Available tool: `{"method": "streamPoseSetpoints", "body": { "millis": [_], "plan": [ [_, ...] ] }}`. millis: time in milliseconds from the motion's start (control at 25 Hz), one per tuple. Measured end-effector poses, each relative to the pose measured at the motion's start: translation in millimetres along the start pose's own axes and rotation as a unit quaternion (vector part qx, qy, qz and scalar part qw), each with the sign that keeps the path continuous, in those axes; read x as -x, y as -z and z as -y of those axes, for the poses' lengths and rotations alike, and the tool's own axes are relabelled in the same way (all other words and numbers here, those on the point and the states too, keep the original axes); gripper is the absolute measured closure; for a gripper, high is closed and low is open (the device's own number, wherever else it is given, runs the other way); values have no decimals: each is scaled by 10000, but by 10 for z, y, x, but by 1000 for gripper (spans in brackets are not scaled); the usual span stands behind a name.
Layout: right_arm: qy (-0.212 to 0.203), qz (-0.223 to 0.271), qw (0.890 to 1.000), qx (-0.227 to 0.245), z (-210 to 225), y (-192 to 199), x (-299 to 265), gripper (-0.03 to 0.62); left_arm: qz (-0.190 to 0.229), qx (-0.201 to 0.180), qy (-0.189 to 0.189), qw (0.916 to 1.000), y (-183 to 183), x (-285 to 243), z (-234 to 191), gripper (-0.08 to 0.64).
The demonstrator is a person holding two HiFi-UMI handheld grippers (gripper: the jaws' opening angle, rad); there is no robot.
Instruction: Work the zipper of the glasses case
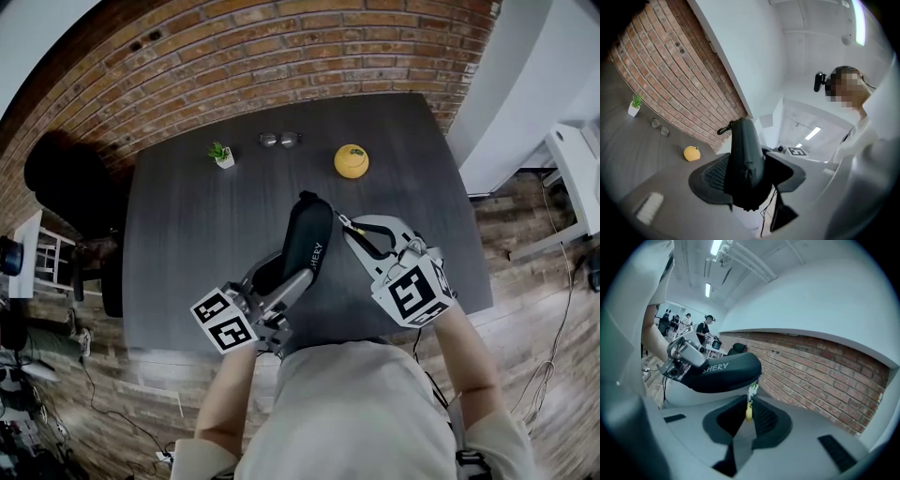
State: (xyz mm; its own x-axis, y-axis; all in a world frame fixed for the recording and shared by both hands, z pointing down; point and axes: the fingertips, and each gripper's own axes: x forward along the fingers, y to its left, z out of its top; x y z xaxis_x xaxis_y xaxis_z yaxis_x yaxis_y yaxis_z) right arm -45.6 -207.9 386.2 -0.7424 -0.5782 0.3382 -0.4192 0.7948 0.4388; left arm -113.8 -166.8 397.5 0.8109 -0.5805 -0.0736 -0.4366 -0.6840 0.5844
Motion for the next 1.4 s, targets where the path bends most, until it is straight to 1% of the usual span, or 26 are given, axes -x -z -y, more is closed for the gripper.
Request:
{"method": "streamPoseSetpoints", "body": {
  "millis": [80, 160, 240, 320, 400, 440, 760, 960, 1240, 1400],
  "plan": [
    [-40, 129, 9998, -166, -11, -77, 0, 555, 115, 49, 7, 9999, -65, 10, -7, 319],
    [-49, 194, 9995, -233, 3, -191, -34, 555, 284, 107, 45, 9995, -154, 21, -3, 319],
    [-23, 181, 9997, -188, 5, -235, -65, 555, 461, 163, 78, 9988, -229, 27, 16, 321],
    [-20, 104, 9999, -90, -25, -198, -75, 555, 663, 316, 128, 9972, -293, 42, 19, 321],
    [-120, 44, 9999, -29, -100, -146, -80, 555, 902, 498, 143, 9946, -378, 84, -24, 324],
    [-195, 55, 9998, -39, -152, -138, -83, 555, 969, 525, 129, 9938, -412, 95, -49, 322],
    [-504, 93, 9987, -41, -452, -166, -150, 555, 1189, 556, 0, 9914, -555, 44, -173, 321],
    [-779, 113, 9969, -83, -668, -183, -168, 554, 1368, 612, -26, 9887, -670, 13, -217, 318],
    [-1173, 213, 9928, -121, -967, -282, -218, 554, 1465, 641, 28, 9871, -736, -80, -219, 314],
    [-1458, 251, 9890, -45, -1083, -349, -250, 554, 1526, 644, 124, 9861, -769, -130, -184, 314]
  ]
}}
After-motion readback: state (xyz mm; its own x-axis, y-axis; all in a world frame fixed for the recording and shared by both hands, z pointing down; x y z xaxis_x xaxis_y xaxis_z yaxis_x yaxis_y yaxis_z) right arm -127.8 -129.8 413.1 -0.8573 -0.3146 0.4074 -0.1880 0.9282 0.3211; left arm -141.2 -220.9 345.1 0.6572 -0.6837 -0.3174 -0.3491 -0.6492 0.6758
